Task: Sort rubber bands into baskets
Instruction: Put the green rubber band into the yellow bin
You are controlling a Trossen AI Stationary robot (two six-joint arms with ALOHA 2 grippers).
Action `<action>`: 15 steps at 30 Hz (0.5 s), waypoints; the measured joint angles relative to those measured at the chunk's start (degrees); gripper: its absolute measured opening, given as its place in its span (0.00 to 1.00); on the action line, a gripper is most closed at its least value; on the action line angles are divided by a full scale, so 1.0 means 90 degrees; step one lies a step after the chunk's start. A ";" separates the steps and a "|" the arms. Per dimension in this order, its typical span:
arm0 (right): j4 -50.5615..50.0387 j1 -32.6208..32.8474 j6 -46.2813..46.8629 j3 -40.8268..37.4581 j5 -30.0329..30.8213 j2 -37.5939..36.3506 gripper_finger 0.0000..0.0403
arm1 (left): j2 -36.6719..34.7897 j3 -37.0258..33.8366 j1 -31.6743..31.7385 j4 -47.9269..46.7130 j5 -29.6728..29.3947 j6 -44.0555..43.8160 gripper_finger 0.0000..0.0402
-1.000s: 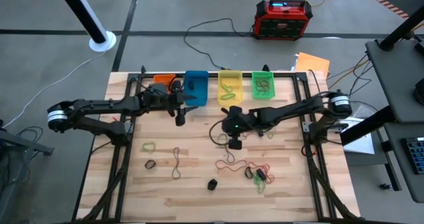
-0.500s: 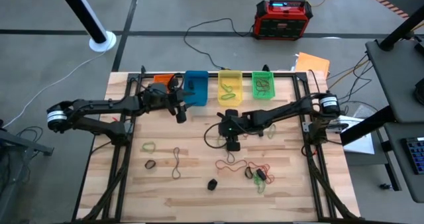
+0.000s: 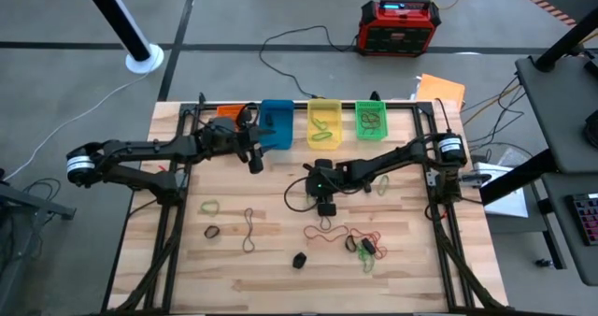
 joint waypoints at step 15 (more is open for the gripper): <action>0.0053 -0.0038 -0.0140 -0.0014 -0.0256 -0.0090 0.02 | 0.0000 0.0000 0.0000 0.0000 0.0005 -0.0170 0.43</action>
